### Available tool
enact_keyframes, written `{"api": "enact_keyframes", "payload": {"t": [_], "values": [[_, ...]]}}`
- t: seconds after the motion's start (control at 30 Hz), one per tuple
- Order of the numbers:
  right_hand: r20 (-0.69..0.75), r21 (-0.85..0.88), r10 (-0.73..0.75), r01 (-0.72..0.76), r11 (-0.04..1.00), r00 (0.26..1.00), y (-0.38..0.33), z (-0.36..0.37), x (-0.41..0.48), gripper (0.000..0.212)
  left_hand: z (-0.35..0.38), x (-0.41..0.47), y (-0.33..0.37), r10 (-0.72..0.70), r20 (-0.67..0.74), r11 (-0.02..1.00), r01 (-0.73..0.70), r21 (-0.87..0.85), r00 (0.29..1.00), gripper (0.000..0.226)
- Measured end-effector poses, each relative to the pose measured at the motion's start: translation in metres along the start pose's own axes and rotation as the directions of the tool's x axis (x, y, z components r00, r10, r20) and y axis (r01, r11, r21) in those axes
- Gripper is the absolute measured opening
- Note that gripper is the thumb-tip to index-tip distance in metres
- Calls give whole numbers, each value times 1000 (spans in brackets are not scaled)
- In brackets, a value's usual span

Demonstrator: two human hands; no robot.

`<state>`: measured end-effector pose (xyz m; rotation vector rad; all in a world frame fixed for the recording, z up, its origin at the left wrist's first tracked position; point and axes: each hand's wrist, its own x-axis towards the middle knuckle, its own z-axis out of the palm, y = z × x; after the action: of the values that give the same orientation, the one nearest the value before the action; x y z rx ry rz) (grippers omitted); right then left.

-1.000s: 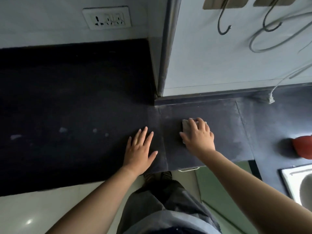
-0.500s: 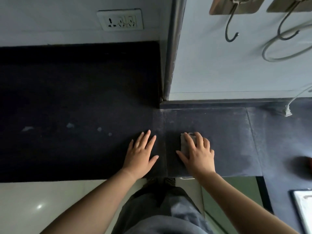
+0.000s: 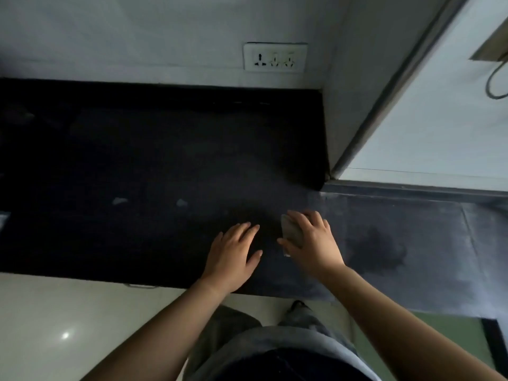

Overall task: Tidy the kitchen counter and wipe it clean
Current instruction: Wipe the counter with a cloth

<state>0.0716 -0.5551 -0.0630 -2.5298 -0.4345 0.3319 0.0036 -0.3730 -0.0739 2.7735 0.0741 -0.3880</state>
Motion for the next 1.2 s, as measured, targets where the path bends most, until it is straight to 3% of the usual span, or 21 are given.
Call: {"api": "enact_keyframes", "payload": {"t": [0.13, 0.37, 0.53, 0.73, 0.87, 1.03, 1.1, 1.2], "values": [[-23, -38, 18, -19, 999, 1000, -49, 39, 39, 57, -19, -19, -77, 19, 54, 997, -23, 72, 998, 56], [-235, -59, 276, -297, 953, 932, -96, 98, 37, 42, -27, -38, -182, 133, 142, 981, -151, 120, 981, 58], [-245, -83, 238, -264, 961, 940, -98, 114, 1, 46, -24, -38, -199, 235, 158, 960, -254, 114, 959, 60], [-300, 8, 420, -438, 899, 857, -108, 110, 57, 39, -13, -39, -205, 245, 89, 960, -254, 117, 966, 58], [-272, -47, 320, -345, 938, 908, -127, 122, 69, 44, -9, -39, -205, 261, 60, 956, -267, 119, 963, 57], [-142, -189, -7, -20, 982, 990, -111, 126, 22, 45, -11, -39, -203, 240, 80, 963, -248, 109, 967, 57], [-130, -198, -24, -2, 980, 991, -96, 118, 22, 45, -12, -39, -202, 232, 84, 963, -240, 120, 969, 57], [-183, -149, 97, -126, 981, 978, -93, 110, 49, 43, -14, -38, -200, 221, 84, 961, -231, 150, 972, 56]]}}
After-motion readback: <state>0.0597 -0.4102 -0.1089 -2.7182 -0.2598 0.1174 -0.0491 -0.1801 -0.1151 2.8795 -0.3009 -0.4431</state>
